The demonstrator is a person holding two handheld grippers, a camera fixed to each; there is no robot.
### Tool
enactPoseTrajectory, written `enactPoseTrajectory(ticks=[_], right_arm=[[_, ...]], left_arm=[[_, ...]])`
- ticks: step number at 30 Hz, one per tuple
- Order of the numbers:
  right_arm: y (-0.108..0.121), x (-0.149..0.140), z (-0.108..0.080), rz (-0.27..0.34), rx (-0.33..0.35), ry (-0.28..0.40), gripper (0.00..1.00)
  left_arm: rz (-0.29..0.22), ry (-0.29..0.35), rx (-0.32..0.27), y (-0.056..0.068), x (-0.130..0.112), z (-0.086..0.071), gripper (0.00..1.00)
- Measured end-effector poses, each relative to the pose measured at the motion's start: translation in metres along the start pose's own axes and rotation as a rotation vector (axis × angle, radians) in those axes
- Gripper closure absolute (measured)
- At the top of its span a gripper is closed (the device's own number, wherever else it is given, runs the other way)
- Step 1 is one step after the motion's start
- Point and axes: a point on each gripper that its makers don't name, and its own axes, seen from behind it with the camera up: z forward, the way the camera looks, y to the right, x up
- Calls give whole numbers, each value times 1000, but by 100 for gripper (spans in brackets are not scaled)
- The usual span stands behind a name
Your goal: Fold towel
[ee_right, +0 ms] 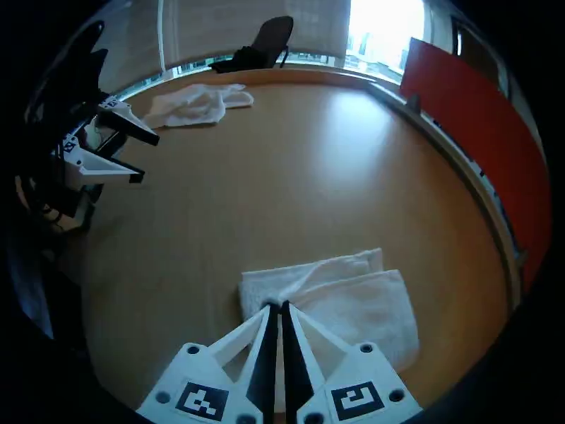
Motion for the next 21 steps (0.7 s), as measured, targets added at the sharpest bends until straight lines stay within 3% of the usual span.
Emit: enactPoseTrajectory(ticks=[8, 12, 16, 21], right_arm=[[0, 1, 2, 14, 7, -3, 94], [0, 1, 1, 18, 6, -3, 87], [0, 2, -3, 22, 6, 0, 70], [1, -1, -7, 26, -1, 1, 28]], left_arm=[[-9, -7, -1, -1, -3, 0, 2], [-9, -10, 0, -2, -4, 0, 2], [-10, -13, 0, -2, -4, 0, 2], [-12, -13, 2, -4, -4, -1, 2]])
